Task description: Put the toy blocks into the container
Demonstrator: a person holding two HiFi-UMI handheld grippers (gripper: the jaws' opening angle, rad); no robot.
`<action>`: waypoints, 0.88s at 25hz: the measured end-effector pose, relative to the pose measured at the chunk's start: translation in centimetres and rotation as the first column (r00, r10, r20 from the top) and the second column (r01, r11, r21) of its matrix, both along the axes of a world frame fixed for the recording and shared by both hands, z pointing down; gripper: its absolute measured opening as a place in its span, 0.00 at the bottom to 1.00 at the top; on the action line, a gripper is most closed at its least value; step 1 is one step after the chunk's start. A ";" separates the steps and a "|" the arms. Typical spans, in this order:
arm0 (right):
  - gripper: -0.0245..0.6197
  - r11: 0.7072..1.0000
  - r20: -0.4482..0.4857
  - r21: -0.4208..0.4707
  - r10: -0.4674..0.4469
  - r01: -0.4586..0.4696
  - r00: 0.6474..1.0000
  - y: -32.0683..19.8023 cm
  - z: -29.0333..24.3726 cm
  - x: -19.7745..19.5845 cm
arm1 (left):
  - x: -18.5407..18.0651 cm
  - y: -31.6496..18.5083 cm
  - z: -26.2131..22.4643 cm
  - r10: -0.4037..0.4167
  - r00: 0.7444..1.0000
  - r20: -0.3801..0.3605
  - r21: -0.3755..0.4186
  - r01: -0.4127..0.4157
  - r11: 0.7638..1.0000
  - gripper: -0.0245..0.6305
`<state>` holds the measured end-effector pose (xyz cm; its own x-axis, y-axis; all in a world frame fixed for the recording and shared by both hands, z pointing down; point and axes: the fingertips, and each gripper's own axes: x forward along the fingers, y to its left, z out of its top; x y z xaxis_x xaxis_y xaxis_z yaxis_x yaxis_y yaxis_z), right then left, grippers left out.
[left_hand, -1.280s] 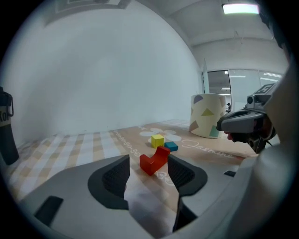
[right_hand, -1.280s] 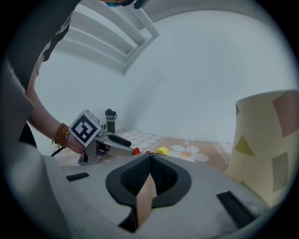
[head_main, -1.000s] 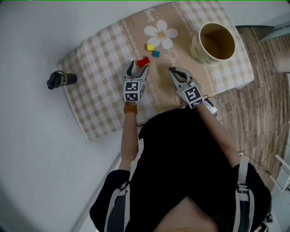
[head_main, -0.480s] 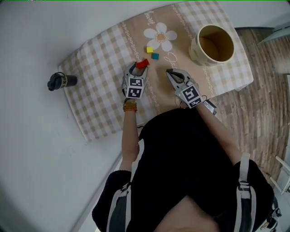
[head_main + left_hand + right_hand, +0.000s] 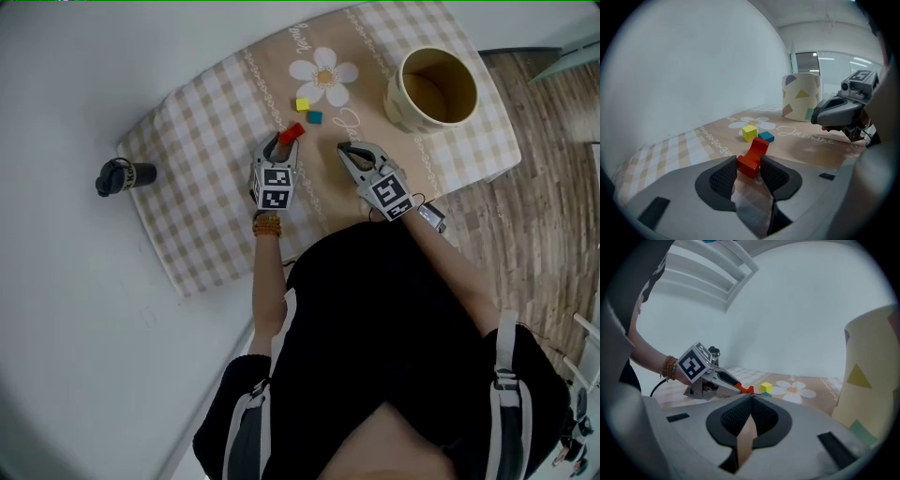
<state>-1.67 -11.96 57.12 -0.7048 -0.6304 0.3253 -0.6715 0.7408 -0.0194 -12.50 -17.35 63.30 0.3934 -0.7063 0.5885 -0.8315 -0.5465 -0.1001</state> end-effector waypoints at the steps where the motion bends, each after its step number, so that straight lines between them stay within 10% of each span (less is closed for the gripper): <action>1: 0.04 1.000 -0.004 -0.003 0.001 -0.001 1.000 -0.1 -0.2 0.0 | 0.0 0.0 -0.3 0.001 1.000 -0.012 -0.003 -0.001 1.000 0.27; 11: 0.04 0.998 -0.012 0.064 -0.022 0.023 1.000 0.6 -0.5 1.4 | 3.5 3.9 -1.4 0.169 0.983 -0.074 0.013 -0.169 0.986 0.26; 22: 0.40 0.919 -0.211 0.083 -0.363 0.386 0.908 5.4 -0.4 1.7 | 8.6 9.4 -4.3 0.457 0.851 -0.259 0.035 -0.465 0.885 0.26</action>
<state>0.05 -6.56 56.72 -0.8301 -0.3745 0.4132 -0.3264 0.9270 0.1846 -3.90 -7.98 58.97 0.8072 -0.3914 0.4419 -0.4778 -0.8728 0.0997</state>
